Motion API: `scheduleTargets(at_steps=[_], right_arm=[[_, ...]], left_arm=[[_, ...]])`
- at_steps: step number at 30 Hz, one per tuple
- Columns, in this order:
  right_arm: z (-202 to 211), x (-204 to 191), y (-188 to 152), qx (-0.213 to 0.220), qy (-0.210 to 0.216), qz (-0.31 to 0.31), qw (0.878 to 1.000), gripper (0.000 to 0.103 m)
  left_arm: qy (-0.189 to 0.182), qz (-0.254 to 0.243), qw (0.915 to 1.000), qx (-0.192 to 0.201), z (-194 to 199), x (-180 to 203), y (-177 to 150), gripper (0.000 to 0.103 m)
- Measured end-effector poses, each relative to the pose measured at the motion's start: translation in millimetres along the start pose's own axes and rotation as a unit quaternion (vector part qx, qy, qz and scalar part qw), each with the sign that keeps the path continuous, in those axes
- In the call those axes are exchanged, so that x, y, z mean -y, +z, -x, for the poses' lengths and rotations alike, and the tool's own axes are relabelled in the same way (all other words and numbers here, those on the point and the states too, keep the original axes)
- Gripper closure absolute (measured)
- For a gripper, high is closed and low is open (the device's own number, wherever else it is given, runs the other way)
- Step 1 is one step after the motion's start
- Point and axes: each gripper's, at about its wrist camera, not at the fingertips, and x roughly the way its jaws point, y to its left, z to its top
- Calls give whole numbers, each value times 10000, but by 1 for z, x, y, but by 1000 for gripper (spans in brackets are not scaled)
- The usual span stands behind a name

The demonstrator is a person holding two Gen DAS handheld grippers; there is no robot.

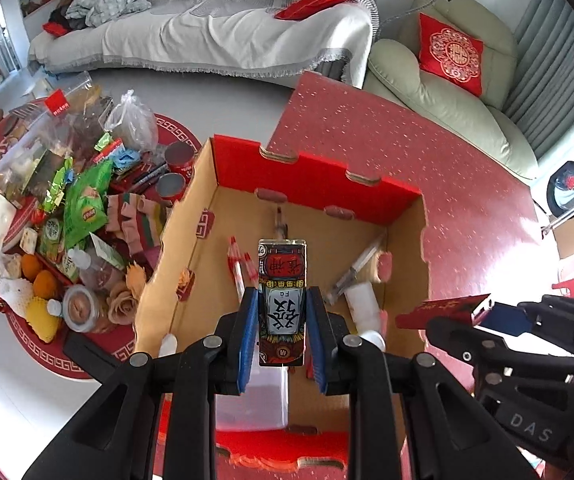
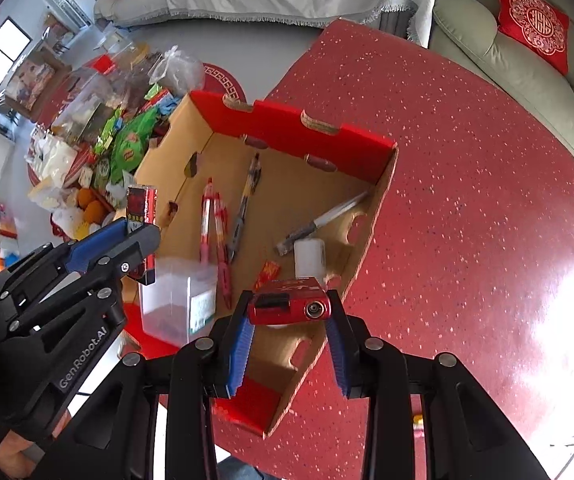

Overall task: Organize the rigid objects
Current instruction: 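Open both grippers to drop the packet and card box into the box, then move both grippers back over the yellow knife and pens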

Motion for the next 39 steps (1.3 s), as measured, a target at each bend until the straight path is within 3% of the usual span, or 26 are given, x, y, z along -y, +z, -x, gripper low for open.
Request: scheduleTargets(at_steps=[9,21,24,25,26,27,28,29,31,32,39], right_arm=[[-16,-3,26,32,24,18,10000,67],[-58,9,35,-303,90,-159,9994,67],[-61,12,36,-341,100,-224,9991,67],[-60,15,37,-337,89,-253,9991,65],[-58,18,37,-297,85,-281,9991,51],[-56,20,37,-269,46,-304,9992,40],[-52,25,37,-196,-9,-357,9992,18],[-46,30,36,-72,3,-427,9991,11],[-38,34,35,49,91,-525,9986,11],[-35,38,35,35,107,-567,9983,11],[-23,85,-10,-130,109,-1380,9903,11]], left_arm=[[223,-48,9996,-146,-29,4,18,78],[417,-35,9966,-710,-73,6,16,77],[515,2,9954,-812,-78,4,17,52],[607,82,9949,-805,-79,0,18,33],[682,155,9945,-775,-78,-2,18,22],[745,278,9943,-708,-76,-7,19,19],[723,444,9939,-706,-75,-13,19,14],[649,542,9938,-725,-75,-16,20,8],[565,664,9939,-676,-72,-19,20,7],[611,648,9943,-593,-69,-18,20,0],[456,147,9980,-413,-51,16,16,0]])
